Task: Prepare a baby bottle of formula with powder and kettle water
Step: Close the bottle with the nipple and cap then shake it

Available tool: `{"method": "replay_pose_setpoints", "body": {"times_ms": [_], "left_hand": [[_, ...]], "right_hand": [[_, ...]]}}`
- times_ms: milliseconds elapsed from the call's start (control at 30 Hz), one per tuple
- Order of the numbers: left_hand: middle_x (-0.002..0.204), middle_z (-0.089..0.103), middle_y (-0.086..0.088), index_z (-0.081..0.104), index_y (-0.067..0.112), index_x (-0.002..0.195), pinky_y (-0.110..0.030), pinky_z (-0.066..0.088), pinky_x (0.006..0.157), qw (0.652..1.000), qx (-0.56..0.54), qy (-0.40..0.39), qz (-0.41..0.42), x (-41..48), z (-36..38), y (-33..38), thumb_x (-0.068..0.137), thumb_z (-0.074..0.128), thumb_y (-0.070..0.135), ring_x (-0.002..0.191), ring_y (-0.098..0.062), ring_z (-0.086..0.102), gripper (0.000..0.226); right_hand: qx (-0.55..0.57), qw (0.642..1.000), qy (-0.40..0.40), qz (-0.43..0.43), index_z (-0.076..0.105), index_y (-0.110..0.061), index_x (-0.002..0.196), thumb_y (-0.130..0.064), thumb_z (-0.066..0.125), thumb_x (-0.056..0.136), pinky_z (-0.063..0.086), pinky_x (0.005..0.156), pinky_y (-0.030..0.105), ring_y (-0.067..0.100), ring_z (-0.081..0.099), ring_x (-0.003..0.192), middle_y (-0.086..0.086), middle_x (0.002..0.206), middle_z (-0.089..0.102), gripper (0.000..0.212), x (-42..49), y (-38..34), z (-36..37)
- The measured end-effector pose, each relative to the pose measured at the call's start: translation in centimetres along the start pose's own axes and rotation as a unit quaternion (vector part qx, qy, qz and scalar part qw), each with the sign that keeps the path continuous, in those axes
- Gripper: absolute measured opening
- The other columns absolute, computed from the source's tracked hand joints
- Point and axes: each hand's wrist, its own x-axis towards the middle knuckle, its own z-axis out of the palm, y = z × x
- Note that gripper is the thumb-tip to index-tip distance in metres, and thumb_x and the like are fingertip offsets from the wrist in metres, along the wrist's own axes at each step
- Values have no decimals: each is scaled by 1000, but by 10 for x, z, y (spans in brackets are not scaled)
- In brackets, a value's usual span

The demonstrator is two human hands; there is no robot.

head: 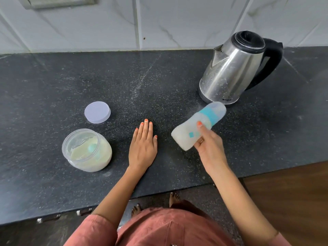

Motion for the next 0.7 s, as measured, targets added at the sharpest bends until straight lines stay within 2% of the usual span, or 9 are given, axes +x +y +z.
{"method": "replay_pose_setpoints", "body": {"times_ms": [133,167,233,333,400,533,567,633,700], "left_hand": [[156,12,-10,13,7,147,-29,-3,114,1000,1,1,2,3,-1,1,101,25,28,145,-22,9,52],[156,12,-10,14,7,147,-30,-3,114,1000,0,1,3,3,-1,1,101,25,28,145,-22,10,52],[156,12,-10,14,7,147,-30,-2,114,1000,-2,1,4,3,-1,2,101,25,28,145,-22,9,52],[156,11,-10,14,7,147,-29,-3,114,1000,-1,1,2,1,-1,1,101,24,28,145,-21,9,52],[156,11,-10,13,7,147,-29,-3,114,1000,-1,2,0,0,-1,0,101,24,28,145,-21,8,52],[156,12,-10,14,7,147,-29,-4,113,1000,-2,2,3,1,-2,1,101,26,27,145,-22,9,52],[156,12,-10,14,7,146,-28,-4,113,1000,-1,3,4,2,-2,2,101,25,27,145,-22,10,51],[156,11,-10,13,7,147,-28,-5,113,1000,0,4,4,3,-2,2,101,24,28,145,-21,9,51],[156,10,-9,12,7,147,-29,-4,114,1000,1,2,3,2,-1,2,101,22,28,145,-21,8,52]], "right_hand": [[-197,976,-79,41,71,-17,85,-16,71,66,57,72,25,11,70,82,-3,83,75,19,-17,14,-1],[-192,978,-76,39,71,-15,88,-15,70,66,57,72,25,11,69,82,-3,82,75,23,-15,13,0],[-87,995,-44,36,68,-13,92,-19,68,65,57,69,24,9,69,80,-3,82,75,28,-7,7,2],[26,1000,6,9,66,-17,88,-18,63,76,57,71,24,7,69,81,-5,83,74,13,2,-1,6],[-20,1000,-15,13,66,-16,88,-17,64,74,57,71,24,7,69,80,-5,82,74,14,-4,5,6],[-184,976,-99,57,71,-15,82,-21,72,56,57,69,24,12,70,81,0,84,75,27,-20,14,-1],[-163,981,-91,51,71,-14,82,-21,72,56,57,68,24,12,70,81,2,85,75,27,-17,11,-2],[-30,998,-40,45,69,-13,87,-21,69,61,56,65,24,11,70,81,1,87,75,27,-6,0,-2],[73,997,14,18,65,-14,92,-25,67,64,56,63,23,9,70,82,-2,86,75,31,4,-8,-3]]}}
